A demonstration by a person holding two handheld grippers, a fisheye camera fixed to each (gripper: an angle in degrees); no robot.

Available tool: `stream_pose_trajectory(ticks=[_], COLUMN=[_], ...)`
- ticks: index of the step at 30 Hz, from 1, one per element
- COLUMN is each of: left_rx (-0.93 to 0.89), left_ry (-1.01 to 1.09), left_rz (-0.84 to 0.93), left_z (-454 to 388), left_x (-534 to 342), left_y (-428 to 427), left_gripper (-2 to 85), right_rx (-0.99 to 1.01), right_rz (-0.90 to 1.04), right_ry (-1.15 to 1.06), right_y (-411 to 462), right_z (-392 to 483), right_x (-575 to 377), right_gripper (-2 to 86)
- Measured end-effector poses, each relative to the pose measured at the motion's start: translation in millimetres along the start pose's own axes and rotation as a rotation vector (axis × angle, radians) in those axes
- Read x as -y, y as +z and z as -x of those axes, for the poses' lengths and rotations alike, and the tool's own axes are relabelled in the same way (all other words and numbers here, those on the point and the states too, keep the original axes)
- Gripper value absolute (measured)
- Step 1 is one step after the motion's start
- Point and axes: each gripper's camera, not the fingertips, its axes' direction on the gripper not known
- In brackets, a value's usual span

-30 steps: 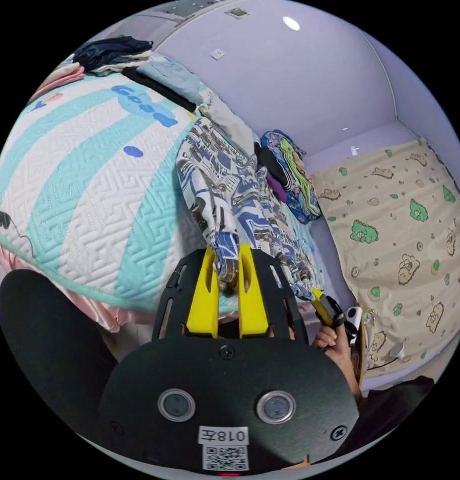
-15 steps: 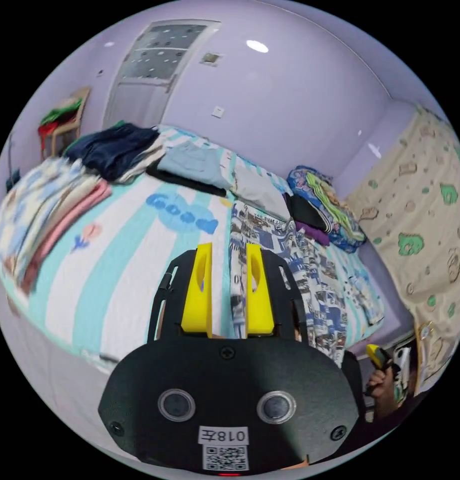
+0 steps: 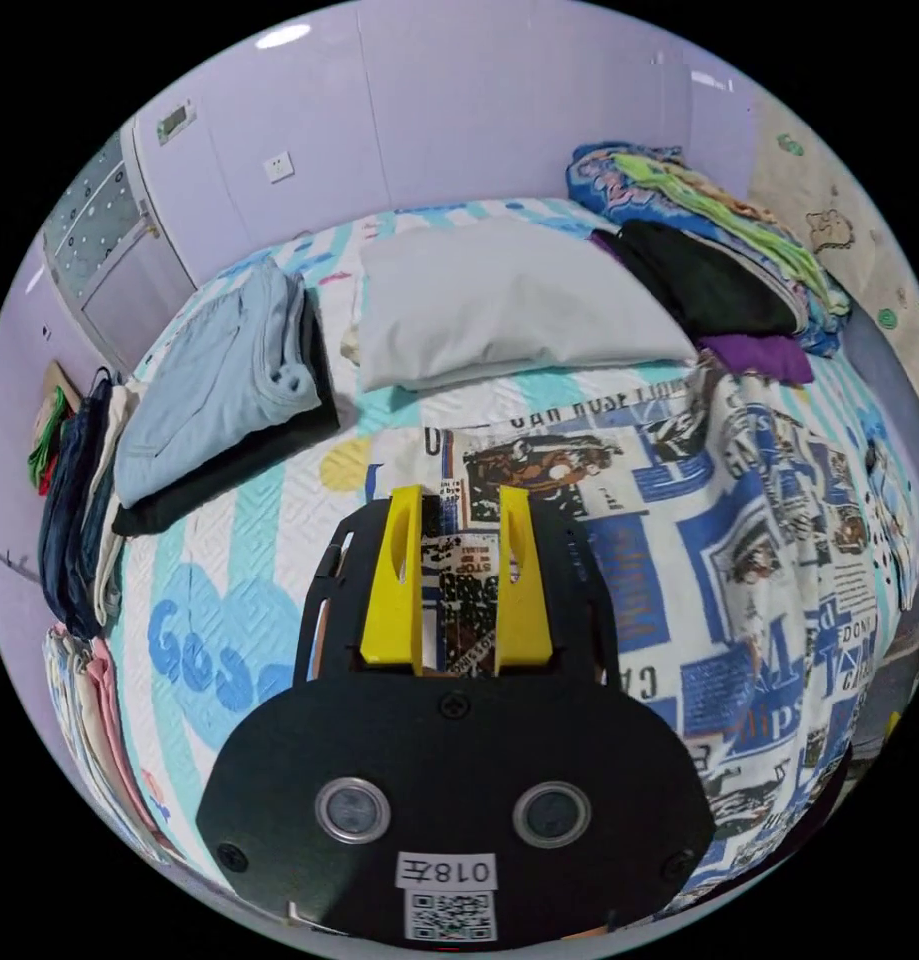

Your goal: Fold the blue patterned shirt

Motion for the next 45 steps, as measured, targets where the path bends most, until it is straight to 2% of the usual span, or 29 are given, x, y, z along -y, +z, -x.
stream_pose_trajectory(ticks=[2,6,11,16,22,26,28,32,36,40,43,45], left_rx=[-0.004,-0.021,-0.110,-0.064,-0.164,-0.299,-0.345,-0.458,-0.523,-0.458,-0.297,-0.145], left_ry=[-0.003,-0.069,-0.194,-0.269,-0.312,-0.479,-0.497,-0.442,-0.443,-0.407,-0.355,-0.322], left_rz=[-0.027,-0.111,-0.191,-0.211,-0.127,-0.248,-0.289,-0.240,-0.189,-0.151,-0.070,-0.033], left_z=[2.0,17.8,59.4,107.1,158.2,206.1,221.6,228.7,223.2,209.5,193.1,183.0], left_x=[1.6,-0.2,-11.4,-23.1,-21.0,-37.6,-52.4,-92.7,-109.9,-89.6,-70.0,-64.5], left_y=[3.0,-6.4,-20.5,-26.7,2.6,-14.3,-27.3,-29.6,-10.1,1.3,12.7,14.4], left_gripper=[8.8,0.2,-0.9,-0.8,3.1,7.8,8.2,10.3,12.1,12.6,11.2,6.2], right_rx=[0.012,0.019,-0.009,-0.008,-0.109,-0.183,-0.235,-0.253,-0.211,-0.194,-0.253,-0.283], right_rz=[0.000,0.010,0.011,0.005,0.067,0.077,0.048,0.101,0.183,0.178,0.267,0.275], right_ry=[0.024,0.052,0.040,0.009,-0.204,-0.293,-0.314,-0.241,-0.062,-0.014,-0.039,-0.077], right_y=[6.4,15.5,18.0,24.8,55.8,78.0,90.9,128.1,174.0,198.6,223.9,225.5], right_z=[-5.7,-13.2,-9.1,-1.0,22.8,25.6,18.0,-13.2,-52.3,-57.5,-55.8,-52.6], right_x=[3.6,6.4,8.3,16.0,50.9,100.0,143.5,208.3,257.0,277.1,281.2,284.0], right_gripper=[0.0,-0.3,-0.3,0.1,4.3,7.9,8.9,10.7,11.8,12.0,11.1,5.9])
